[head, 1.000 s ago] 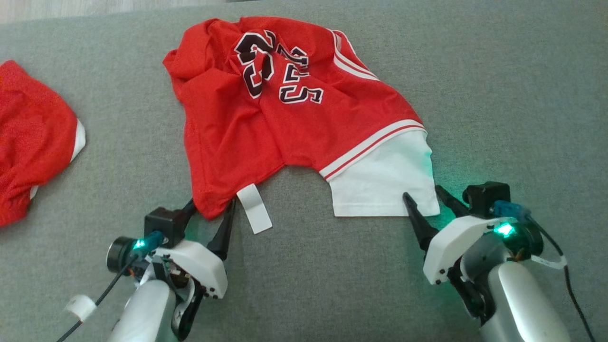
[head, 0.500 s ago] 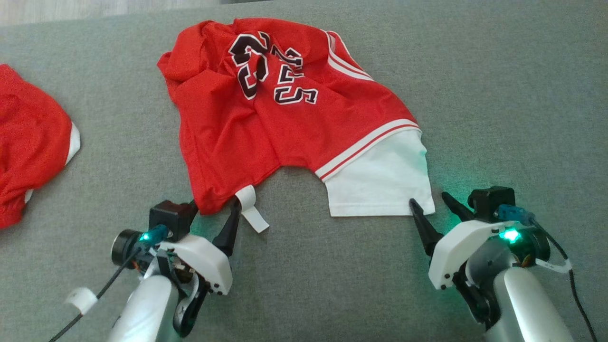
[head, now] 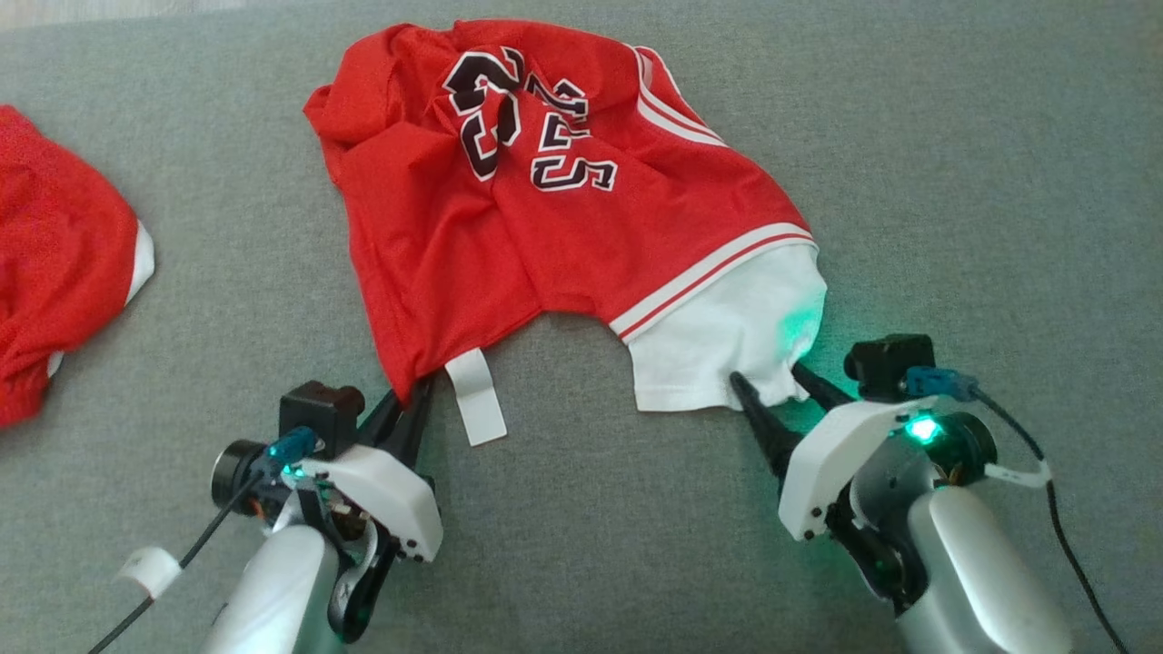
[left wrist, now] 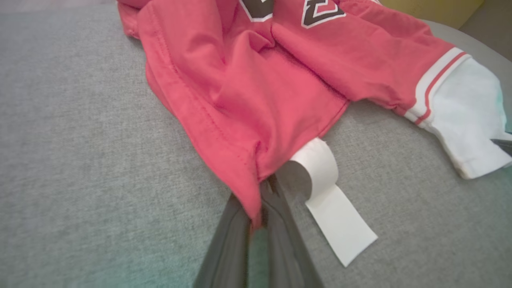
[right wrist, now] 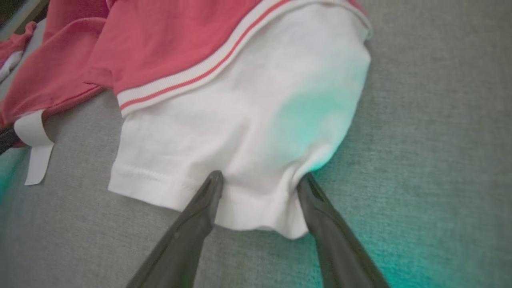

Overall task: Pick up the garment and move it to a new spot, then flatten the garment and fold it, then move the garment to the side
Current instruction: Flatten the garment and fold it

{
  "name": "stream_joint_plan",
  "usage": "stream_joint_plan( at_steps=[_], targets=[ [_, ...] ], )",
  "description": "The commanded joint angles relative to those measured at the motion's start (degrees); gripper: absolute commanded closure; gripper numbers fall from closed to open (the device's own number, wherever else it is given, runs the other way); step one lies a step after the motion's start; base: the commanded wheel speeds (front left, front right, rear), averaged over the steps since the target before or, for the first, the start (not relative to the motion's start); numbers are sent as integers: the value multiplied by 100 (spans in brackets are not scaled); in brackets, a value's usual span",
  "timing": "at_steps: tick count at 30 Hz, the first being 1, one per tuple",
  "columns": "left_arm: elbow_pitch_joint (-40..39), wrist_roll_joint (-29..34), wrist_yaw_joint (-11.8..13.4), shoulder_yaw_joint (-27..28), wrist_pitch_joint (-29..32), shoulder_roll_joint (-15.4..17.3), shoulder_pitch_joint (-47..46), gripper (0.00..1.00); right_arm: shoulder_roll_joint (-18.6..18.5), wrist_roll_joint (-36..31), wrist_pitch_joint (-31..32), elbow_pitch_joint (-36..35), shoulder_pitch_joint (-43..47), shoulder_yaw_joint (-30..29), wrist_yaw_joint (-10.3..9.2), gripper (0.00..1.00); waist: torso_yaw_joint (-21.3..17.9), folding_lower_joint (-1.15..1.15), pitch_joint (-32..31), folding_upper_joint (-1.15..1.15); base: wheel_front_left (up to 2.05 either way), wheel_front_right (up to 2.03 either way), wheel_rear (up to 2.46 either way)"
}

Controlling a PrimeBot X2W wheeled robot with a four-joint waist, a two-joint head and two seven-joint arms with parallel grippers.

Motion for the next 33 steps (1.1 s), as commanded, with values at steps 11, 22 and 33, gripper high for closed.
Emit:
stream_joint_plan(
  at_steps=[11, 22, 33],
  targets=[
    [-1111, -942, -14, 593, -18, 282, -124, 100, 59, 2283, -1025, -1023, -216, -416, 45, 100, -101, 0, -363, 0, 0, 0, 0],
    [-4607, -2621, 84, 1083, 1519, 918, -450, 100, 59, 2873, 124, -4506, 73, -1887, 45, 100, -251, 0, -859, 0, 0, 0, 0],
    [-5029, -3351, 571, 1359, 2849, 1282, -2729, 100, 59, 2860, 1935, -4695, -2736, -2949, 45, 100, -504, 0, -246, 0, 0, 0, 0]
  ],
)
